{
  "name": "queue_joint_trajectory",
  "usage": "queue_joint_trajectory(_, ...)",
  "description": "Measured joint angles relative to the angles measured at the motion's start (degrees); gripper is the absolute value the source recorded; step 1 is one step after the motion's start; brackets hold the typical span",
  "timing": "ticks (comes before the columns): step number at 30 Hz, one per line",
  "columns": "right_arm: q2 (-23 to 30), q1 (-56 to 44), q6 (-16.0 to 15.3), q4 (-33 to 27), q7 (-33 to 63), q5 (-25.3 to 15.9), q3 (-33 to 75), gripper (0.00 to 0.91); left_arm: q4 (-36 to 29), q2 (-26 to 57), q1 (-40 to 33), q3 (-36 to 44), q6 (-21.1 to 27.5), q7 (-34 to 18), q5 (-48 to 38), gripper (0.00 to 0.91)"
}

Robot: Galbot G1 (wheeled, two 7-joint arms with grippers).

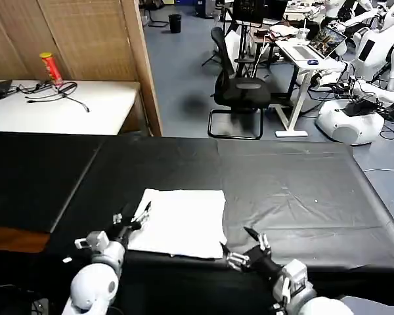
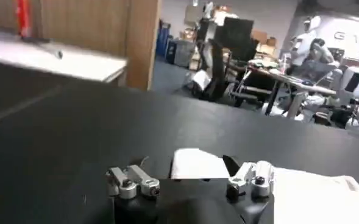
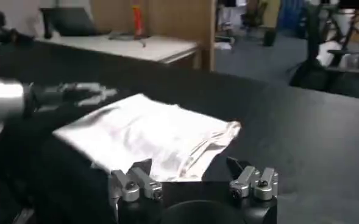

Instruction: Fold and organize the clothes.

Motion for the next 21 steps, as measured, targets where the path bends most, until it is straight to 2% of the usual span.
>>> queue_joint_trajectory(2, 0.27, 0.20, 0.13, 0.01, 0.01, 0.03, 0.37, 0.878, 0.44, -0.19, -0.07, -0.26, 0.15, 0.26, -2.50, 0.848)
queue_joint_trajectory(4, 0.49, 0.23, 0.26, 0.02, 0.01, 0.03, 0.56, 0.878, 0.94, -0.34, -0.32, -0.41, 0.35, 0.36, -4.63, 0.663)
queue_joint_trajectory(5, 0.59, 0.20, 0.36, 0.04, 0.00, 0.03, 0.65, 0.878, 1.17, -0.41, -0.43, -0.41, 0.38, 0.40, -5.20, 0.507)
queue_joint_trajectory(6, 0.67, 0.18, 0.44, 0.05, -0.01, 0.03, 0.70, 0.878, 1.44, -0.54, -0.56, -0.42, 0.39, 0.56, -5.52, 0.507)
queue_joint_trajectory(7, 0.78, 0.16, 0.51, 0.07, -0.02, 0.03, 0.76, 0.878, 1.79, -0.69, -0.72, -0.42, 0.39, 0.68, -5.66, 0.410)
queue_joint_trajectory(8, 0.91, 0.14, 0.54, 0.08, -0.02, 0.03, 0.88, 0.878, 2.06, -0.79, -0.83, -0.41, 0.38, 0.74, -5.68, 0.351)
queue_joint_trajectory(9, 0.97, 0.14, 0.56, 0.08, -0.03, 0.03, 0.99, 0.878, 2.42, -0.90, -0.90, -0.42, 0.34, 0.81, -5.75, 0.351)
queue_joint_trajectory(10, 1.00, 0.14, 0.58, 0.09, -0.04, 0.02, 1.09, 0.878, 2.84, -1.02, -0.93, -0.40, 0.29, 0.91, -6.00, 0.156)
queue_joint_trajectory(12, 1.03, 0.25, 0.62, 0.10, -0.07, 0.02, 1.24, 0.878, 3.29, -1.15, -0.94, -0.40, 0.23, 0.99, -6.68, 0.039)
queue_joint_trajectory(13, 1.04, 0.33, 0.64, 0.10, -0.08, 0.02, 1.33, 0.878, 3.42, -1.24, -0.94, -0.40, 0.25, 1.01, -7.25, 0.000)
queue_joint_trajectory(21, 2.02, 0.63, 0.82, -0.35, -0.09, -0.21, 1.35, 0.878, 3.27, -1.52, -1.80, -0.52, 1.76, 0.24, -8.82, 0.000)
